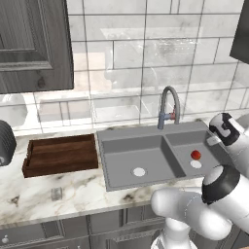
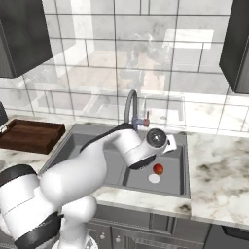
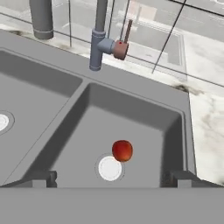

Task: Pick up all produce items and place them in the sink. Turn on the sink faucet to wash them. Then turn the sink off and put them in the tray.

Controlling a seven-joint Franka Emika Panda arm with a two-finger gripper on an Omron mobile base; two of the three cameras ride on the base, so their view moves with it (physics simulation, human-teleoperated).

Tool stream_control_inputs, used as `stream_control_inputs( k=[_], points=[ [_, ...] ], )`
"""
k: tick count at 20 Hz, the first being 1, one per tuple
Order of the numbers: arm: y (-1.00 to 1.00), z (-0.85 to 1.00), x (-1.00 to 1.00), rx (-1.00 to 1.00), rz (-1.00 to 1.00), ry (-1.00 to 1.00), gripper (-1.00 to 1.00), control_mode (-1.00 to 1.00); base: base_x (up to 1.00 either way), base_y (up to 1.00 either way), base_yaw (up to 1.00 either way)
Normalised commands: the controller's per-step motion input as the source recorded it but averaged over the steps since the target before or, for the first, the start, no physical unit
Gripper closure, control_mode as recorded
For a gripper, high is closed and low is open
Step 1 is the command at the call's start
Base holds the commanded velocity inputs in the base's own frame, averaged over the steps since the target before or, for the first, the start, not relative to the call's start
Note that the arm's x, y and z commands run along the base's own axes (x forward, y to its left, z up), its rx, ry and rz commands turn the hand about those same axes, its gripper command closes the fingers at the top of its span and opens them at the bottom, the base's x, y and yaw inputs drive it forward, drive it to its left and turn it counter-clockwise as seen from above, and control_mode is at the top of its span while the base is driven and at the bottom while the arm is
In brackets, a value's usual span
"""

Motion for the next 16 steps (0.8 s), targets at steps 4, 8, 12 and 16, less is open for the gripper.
stream_control_inputs(
  k=[4,8,12,16],
  points=[
    [0.09,0.23,-0.02,0.00,0.00,-0.17,-1.00,-1.00,0.00,0.00,0.00],
    [0.00,0.01,0.06,0.02,0.00,0.03,-1.00,-1.00,0.00,0.00,0.00],
    [-0.04,0.00,0.27,0.08,0.00,0.09,-1.00,-1.00,0.00,0.00,0.00],
    [-0.07,0.00,0.28,0.07,0.03,0.00,-1.00,-1.00,0.00,0.00,0.00]
  ],
)
